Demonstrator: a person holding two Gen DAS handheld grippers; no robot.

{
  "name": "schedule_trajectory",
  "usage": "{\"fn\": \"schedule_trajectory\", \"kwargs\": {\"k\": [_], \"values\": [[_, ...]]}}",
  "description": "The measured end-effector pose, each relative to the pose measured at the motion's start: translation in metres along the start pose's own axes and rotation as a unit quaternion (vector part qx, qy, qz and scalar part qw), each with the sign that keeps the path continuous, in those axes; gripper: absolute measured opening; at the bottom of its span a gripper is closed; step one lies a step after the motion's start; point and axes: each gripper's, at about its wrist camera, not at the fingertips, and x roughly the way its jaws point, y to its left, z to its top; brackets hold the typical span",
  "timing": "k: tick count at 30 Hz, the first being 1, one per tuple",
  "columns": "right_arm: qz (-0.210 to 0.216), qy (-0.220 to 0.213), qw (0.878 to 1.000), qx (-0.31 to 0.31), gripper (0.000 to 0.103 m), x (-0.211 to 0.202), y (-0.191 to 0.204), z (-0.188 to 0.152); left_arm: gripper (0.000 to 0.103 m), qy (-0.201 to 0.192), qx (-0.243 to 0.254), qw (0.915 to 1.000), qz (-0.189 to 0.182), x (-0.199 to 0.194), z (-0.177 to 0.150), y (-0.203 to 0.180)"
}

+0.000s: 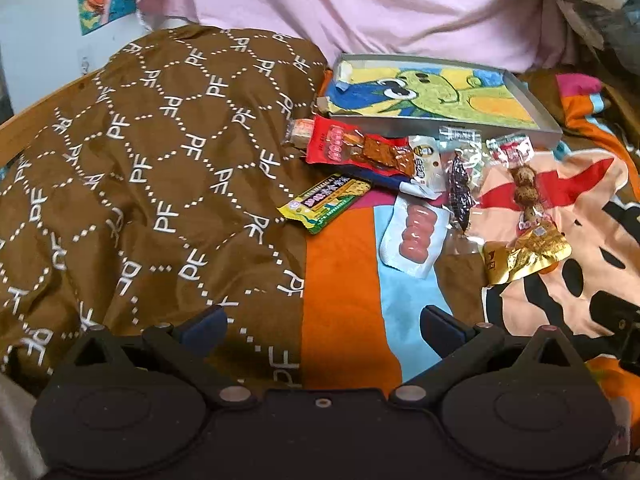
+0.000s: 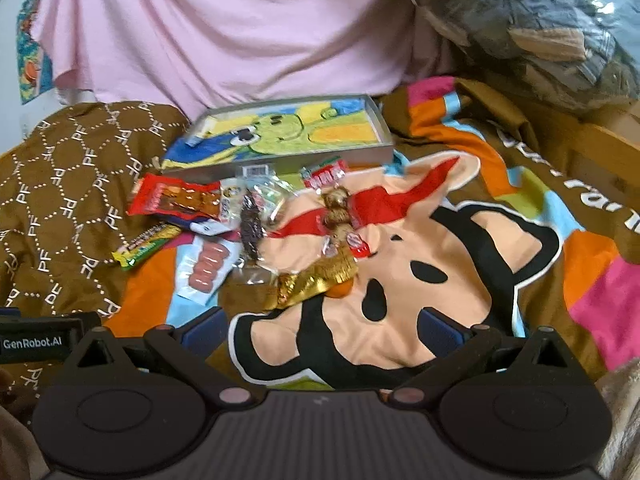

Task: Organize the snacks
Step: 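Move both tools toward the dark jerky stick and gold wrapped snack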

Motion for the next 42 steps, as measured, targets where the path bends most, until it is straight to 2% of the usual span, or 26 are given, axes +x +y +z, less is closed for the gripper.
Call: {"fn": "schedule_trajectory", "kwargs": {"k": [7, 22, 25, 30, 37, 42], "values": [[0.011, 0.015, 1.000, -0.008, 0.103, 0.011, -0.007, 0.013, 0.102, 0.012, 0.049, 0.9987, -0.010, 0.019, 0.019, -0.009], [0.008, 0.014, 0.997, -0.075, 0.103, 0.044, -0.004, 0.041, 0.102, 0.013, 0.095, 0.9947, -0.035, 0.063, 0.047, -0.028], [0.028, 0.000, 0.994, -0.109, 0.103, 0.051, -0.007, 0.045, 0.102, 0.010, 0.099, 0.9939, -0.048, 0.073, 0.051, -0.029], [0.062, -0.004, 0.987, -0.147, 0.103, 0.067, -0.013, 0.055, 0.102, 0.010, 0.108, 0.9902, -0.088, 0.088, 0.057, -0.030], [0.112, 0.035, 0.979, -0.165, 0.103, 0.102, -0.013, 0.055, 0.102, 0.032, 0.098, 0.9884, -0.112, 0.118, 0.062, -0.033], [0.094, 0.069, 0.980, -0.161, 0.103, 0.126, -0.012, 0.052, 0.102, 0.044, 0.096, 0.9857, -0.131, 0.140, 0.065, -0.037]]}}
